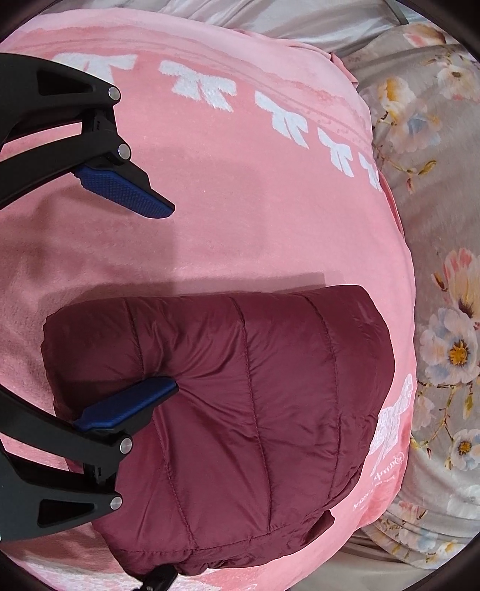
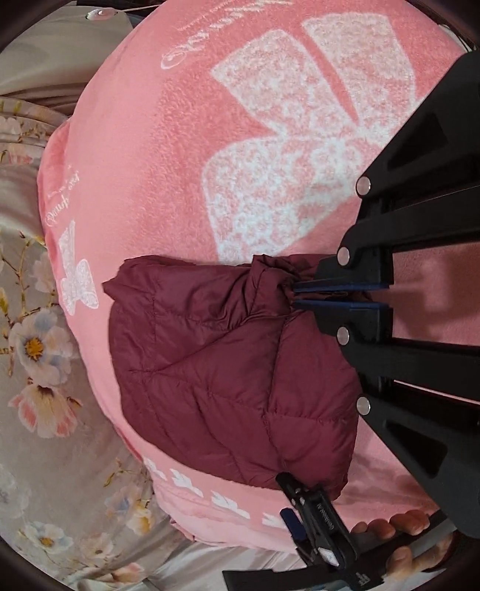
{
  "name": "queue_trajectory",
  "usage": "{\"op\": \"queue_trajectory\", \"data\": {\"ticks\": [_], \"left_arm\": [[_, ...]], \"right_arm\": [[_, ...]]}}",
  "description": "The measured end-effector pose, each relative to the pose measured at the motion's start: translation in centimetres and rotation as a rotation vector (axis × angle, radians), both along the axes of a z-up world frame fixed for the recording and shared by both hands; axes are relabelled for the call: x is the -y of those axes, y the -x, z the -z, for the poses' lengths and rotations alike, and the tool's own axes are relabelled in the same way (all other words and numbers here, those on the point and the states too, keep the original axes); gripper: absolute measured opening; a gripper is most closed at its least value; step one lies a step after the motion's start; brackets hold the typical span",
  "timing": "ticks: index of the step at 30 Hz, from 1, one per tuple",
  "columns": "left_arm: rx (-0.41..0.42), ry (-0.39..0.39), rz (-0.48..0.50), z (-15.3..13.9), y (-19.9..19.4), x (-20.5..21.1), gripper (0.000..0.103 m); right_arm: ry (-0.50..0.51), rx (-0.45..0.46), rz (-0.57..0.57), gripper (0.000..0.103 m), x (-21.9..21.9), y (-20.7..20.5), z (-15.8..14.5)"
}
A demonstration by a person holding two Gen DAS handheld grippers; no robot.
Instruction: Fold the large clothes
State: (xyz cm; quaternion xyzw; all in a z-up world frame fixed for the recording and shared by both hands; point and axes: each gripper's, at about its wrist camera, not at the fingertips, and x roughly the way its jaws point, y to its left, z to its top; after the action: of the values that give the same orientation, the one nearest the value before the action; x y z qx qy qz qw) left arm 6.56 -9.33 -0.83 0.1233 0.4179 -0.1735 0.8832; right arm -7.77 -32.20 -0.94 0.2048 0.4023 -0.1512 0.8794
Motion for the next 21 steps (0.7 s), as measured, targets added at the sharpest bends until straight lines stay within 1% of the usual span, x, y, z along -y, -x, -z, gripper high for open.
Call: {"op": "queue_trajectory", "data": {"ticks": [3, 5, 8, 10, 11, 12, 13, 14, 15, 17, 19, 21], "left_arm": [[-0.005, 0.010, 0.009, 0.2, 0.1, 0.0, 0.087], [-0.001, 0.008, 0.009, 0.3, 0.2, 0.0, 0.087], [-0.020, 0.020, 0.006, 0.3, 0.0, -0.1, 0.087], [-0.050, 0.037, 0.003, 0.1, -0.3, -0.4, 0.087], [-0.071, 0.059, 0.000, -0.1, -0.6, -0.8, 0.087], [-0.093, 0.084, -0.002, -0.3, -0.9, -1.1, 0.086], [-0.123, 0.124, -0.003, -0.5, -1.4, -1.6, 0.085], [-0.141, 0.153, -0.003, -0.7, -1.8, -1.8, 0.085], [-0.163, 0.189, -0.002, -1.0, -2.3, -2.0, 0.085], [-0.216, 0.255, 0.000, -1.3, -3.8, -2.4, 0.085], [-0.260, 0.311, 0.002, -1.4, -5.2, -2.5, 0.085], [-0.286, 0.346, 0.007, -1.5, -6.2, -2.2, 0.085]], "right_arm": [[0.005, -0.030, 0.001, 0.002, 0.3, -0.9, 1.6], [0.008, -0.034, 0.000, 0.003, 0.1, -1.1, 1.8], [0.001, -0.043, 0.002, 0.005, 0.3, -1.0, 1.2], [-0.003, -0.037, 0.014, 0.011, 0.6, -0.7, 0.1], [-0.005, -0.023, 0.023, 0.013, 0.9, -0.7, -0.4], [-0.016, -0.001, 0.026, 0.021, 1.1, -0.5, -0.9], [-0.041, 0.026, 0.025, 0.037, 1.5, -0.2, -1.4], [-0.080, 0.066, 0.022, 0.045, 2.2, -0.2, -2.0], [-0.108, 0.096, 0.021, 0.057, 2.7, -0.2, -2.4], [-0.153, 0.137, 0.016, 0.058, 3.8, -0.8, -3.0], [-0.190, 0.163, 0.012, 0.063, 4.7, -1.7, -3.0], [-0.228, 0.169, 0.010, 0.064, 5.5, -2.9, -2.6]]}}
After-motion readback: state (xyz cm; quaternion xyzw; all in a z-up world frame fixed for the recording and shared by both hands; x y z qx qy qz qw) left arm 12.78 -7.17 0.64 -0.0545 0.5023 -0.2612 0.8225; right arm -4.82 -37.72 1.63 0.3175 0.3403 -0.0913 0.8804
